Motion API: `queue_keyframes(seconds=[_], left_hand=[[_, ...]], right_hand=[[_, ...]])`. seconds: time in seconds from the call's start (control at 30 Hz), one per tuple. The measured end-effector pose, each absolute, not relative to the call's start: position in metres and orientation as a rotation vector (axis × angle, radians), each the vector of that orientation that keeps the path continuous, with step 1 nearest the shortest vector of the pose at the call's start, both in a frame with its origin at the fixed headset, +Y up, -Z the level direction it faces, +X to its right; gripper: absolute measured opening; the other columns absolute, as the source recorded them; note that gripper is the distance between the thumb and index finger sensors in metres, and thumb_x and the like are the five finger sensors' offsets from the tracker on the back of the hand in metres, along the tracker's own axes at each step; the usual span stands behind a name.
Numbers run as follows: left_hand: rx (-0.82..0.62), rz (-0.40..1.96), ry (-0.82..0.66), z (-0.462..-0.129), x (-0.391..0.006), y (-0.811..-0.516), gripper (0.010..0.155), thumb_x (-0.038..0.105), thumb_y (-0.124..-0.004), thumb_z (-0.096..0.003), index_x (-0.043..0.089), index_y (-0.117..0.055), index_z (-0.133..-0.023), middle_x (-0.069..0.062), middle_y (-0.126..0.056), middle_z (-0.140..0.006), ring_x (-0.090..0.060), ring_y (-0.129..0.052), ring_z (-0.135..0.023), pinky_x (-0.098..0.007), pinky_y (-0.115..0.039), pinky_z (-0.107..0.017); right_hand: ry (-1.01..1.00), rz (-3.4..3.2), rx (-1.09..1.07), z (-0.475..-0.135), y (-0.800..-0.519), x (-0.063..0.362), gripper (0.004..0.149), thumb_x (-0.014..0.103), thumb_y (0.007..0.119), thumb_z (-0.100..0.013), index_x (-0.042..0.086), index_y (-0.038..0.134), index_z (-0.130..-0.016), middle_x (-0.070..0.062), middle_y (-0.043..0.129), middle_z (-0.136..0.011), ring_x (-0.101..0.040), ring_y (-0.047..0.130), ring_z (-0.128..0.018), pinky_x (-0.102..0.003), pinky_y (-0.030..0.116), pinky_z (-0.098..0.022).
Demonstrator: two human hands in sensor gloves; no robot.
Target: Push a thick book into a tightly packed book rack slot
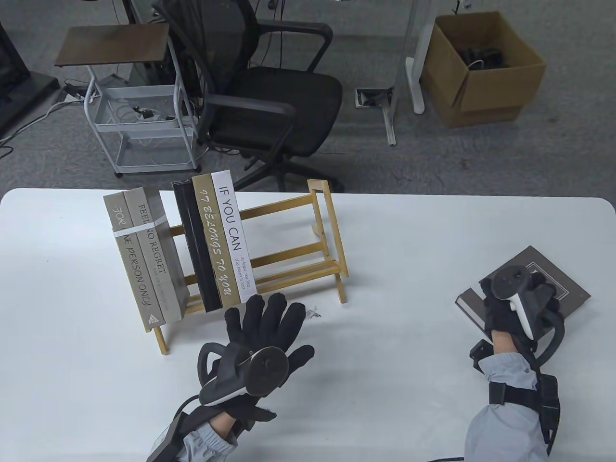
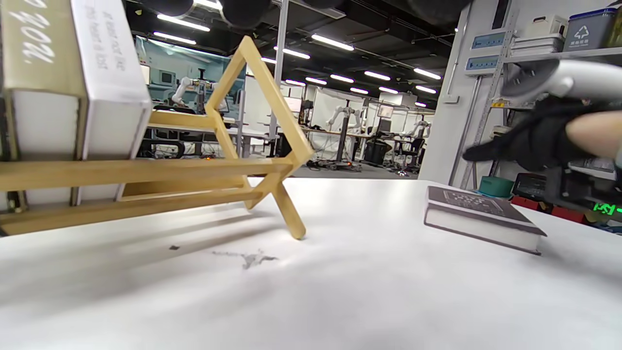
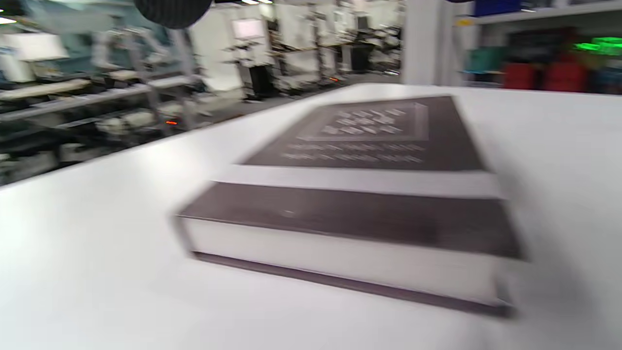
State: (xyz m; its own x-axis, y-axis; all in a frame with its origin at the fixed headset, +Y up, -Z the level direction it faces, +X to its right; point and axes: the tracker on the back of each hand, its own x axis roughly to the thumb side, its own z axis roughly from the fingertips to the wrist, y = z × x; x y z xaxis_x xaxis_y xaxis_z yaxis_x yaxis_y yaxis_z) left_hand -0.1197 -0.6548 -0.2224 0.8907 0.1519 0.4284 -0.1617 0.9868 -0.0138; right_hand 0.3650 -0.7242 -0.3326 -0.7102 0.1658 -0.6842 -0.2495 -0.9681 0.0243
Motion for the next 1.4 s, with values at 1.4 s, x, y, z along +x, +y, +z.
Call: queue_keyframes(seconds=[1.4], left_hand=[[0.039, 0.193, -0.435, -0.222, -0.128, -0.65, 0.074, 0.065, -0.052, -0.0681, 0.025, -0.03, -0.126, -0.024, -0.035, -0.132, -0.062, -0.039, -0.115, -0.083, -0.032, -0.074]], right_hand=[[0.086, 1.695, -1.317, -0.282, -0.791, 0.428, 0.044, 0.012, 0.067, -0.062, -0.017, 0.06, -0.094, -0.032, 0.074, -0.078, -0.04, 0.08, -0.053, -0.073, 0.045, -0.056]])
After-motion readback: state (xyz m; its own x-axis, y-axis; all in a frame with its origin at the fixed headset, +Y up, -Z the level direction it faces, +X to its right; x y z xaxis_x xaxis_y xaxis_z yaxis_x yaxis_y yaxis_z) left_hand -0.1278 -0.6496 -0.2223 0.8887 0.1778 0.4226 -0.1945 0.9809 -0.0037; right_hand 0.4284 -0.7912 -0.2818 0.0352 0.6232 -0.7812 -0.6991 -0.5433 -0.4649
